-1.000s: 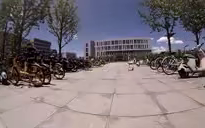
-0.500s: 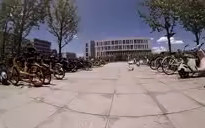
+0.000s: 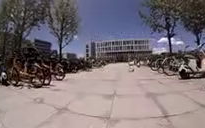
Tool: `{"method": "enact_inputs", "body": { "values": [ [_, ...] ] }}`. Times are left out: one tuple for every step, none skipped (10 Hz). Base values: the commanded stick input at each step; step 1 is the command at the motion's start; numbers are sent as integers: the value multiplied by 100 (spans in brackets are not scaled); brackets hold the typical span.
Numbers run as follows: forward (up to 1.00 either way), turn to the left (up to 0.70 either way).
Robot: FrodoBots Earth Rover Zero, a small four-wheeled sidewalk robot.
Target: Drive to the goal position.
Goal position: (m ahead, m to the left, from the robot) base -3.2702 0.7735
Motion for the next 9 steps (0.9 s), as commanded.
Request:
{"method": "enact_inputs", "body": {
  "values": [
    [50, 0],
    [50, 0],
    [50, 0],
    [50, 0],
    [50, 0],
    [50, 0],
    [50, 0],
    [50, 0],
    [50, 0]
  ]
}}
